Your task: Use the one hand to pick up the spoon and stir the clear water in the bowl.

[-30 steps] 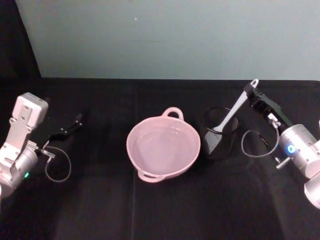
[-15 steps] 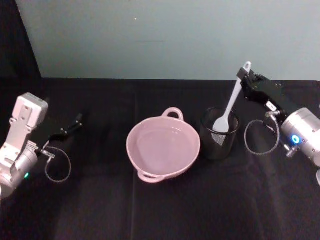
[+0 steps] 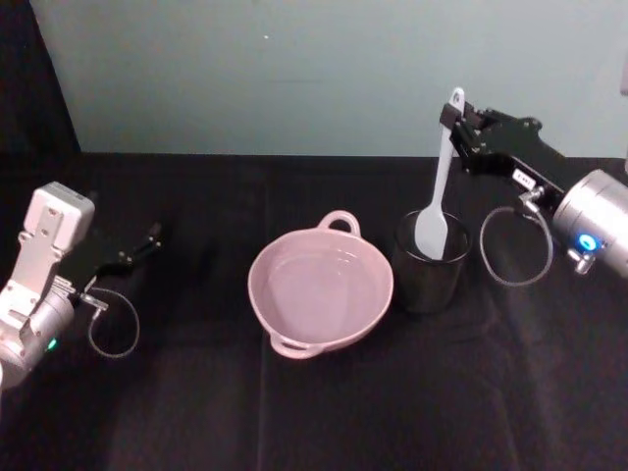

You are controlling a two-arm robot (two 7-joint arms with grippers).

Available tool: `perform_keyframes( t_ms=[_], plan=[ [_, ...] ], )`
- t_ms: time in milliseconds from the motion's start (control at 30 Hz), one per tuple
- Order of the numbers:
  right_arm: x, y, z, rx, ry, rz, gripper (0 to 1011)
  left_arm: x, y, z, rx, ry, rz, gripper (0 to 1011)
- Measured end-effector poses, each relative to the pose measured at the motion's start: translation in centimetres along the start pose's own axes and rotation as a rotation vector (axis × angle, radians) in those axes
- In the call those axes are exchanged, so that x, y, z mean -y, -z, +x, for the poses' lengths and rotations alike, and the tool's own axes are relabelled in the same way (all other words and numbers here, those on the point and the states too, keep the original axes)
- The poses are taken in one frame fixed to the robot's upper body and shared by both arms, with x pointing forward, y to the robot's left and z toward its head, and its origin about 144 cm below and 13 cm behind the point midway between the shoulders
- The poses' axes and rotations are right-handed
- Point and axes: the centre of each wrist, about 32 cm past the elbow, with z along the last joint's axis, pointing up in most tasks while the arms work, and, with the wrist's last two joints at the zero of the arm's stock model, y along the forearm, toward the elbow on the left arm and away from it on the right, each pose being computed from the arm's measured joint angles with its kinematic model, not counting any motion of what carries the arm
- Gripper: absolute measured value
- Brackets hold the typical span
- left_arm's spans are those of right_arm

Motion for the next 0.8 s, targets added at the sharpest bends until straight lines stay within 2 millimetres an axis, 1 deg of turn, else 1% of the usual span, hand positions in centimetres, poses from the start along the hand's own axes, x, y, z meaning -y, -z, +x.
perform_keyframes(
  t_ms=[200,400,500,800],
  plan=[
    [0.0,-2.1,-0.1,0.037,-0.026,0.017,112,0.0,0.0,0.0,0.0,0.0,0.0,1011],
    [0.1,-3.4,-0.2,0.046,-0.042,0.02,112,0.0,0.0,0.0,0.0,0.0,0.0,1011],
    [0.1,-3.6,-0.2,0.045,-0.045,0.02,112,0.0,0.0,0.0,0.0,0.0,0.0,1011],
    [0.1,-3.6,-0.2,0.044,-0.045,0.02,112,0.0,0.0,0.0,0.0,0.0,0.0,1011]
  ],
)
